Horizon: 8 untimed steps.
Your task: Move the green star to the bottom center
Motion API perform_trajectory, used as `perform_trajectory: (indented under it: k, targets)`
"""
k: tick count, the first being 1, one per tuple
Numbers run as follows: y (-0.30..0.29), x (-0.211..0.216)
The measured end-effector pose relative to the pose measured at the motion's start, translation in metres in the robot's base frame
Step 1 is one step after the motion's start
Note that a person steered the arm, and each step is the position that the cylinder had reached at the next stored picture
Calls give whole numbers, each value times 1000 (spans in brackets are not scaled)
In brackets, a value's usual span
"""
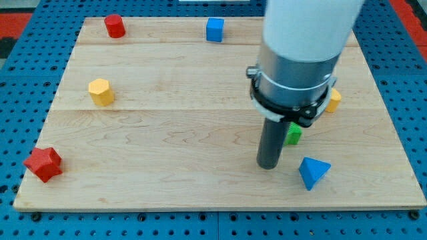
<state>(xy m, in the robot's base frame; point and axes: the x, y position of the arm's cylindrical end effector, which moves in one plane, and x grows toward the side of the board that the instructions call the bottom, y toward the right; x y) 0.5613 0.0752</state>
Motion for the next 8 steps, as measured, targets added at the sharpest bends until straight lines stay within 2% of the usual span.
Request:
perform_trajectory:
  k: [1, 2, 3, 4, 6, 8]
  targets:
    - [46, 13]
    - [65, 9]
    - [64, 1]
    - [33, -2]
    - [11, -2]
    - [35, -7]
